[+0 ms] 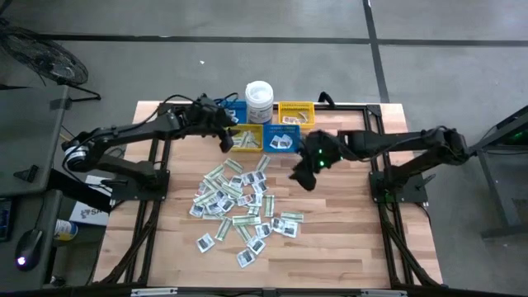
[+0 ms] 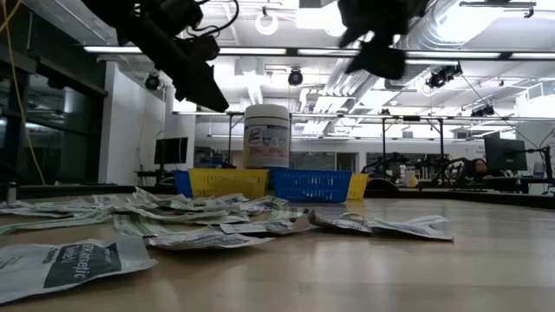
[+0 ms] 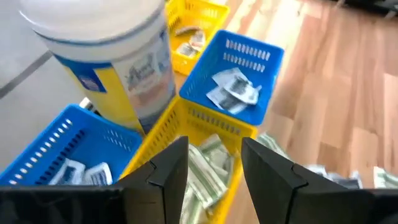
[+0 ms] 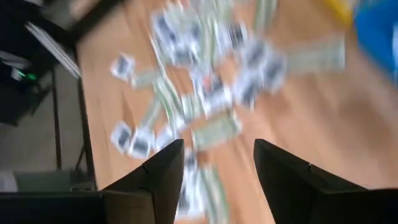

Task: Pick & Place First Aid Supplies
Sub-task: Put the green bandage pad into the left yellow bin

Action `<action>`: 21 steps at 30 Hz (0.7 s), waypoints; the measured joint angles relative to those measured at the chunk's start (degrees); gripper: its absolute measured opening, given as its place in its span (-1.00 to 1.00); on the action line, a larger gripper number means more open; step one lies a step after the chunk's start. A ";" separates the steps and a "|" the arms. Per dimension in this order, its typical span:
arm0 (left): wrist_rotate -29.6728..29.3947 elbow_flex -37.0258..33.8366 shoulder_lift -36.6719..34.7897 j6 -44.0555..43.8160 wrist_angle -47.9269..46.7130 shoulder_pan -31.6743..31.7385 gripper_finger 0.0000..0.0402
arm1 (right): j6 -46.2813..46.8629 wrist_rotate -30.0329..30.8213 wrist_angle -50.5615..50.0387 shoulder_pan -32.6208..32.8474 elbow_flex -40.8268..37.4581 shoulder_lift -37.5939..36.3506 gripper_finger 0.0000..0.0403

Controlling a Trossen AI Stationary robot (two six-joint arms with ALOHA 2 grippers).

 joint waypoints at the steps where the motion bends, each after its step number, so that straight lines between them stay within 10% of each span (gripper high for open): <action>1: 0.10 -0.03 -0.38 0.00 -0.85 -0.06 -0.26 | 2.82 0.08 -2.57 0.97 0.00 0.00 -0.07; 21: 1.25 -0.02 -1.61 -1.77 -3.21 -11.32 -0.26 | 46.49 19.73 -11.96 25.31 -4.27 0.00 -0.07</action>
